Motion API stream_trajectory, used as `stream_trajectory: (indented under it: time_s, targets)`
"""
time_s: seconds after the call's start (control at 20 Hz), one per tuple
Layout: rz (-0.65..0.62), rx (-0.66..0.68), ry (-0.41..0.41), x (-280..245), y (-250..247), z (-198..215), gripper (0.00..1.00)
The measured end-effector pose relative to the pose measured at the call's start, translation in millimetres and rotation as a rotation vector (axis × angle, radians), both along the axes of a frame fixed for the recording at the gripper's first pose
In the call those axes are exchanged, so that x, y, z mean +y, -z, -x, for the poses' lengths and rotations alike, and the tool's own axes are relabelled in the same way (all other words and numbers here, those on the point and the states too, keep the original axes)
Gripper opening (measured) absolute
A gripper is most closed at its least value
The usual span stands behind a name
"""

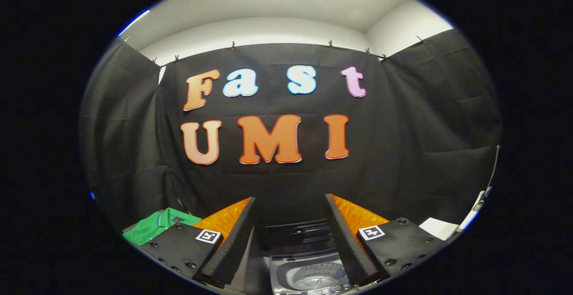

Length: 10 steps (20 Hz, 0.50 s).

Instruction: Put the clothes into the washing machine and then close the washing machine lid.

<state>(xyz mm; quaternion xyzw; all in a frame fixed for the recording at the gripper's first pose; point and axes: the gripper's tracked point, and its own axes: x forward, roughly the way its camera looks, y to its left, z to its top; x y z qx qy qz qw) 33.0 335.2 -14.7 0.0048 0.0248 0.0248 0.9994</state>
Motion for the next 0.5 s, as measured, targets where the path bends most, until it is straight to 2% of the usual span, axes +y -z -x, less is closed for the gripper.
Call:
stream_trajectory:
  time_s: [0.25, 0.5]
  targets:
    - [-0.04, 0.11, -0.184, 144.1, 47.6, -3.8, 0.96]
    - [0.011, 0.21, -0.279, 235.4, 85.5, -7.5, 0.96]
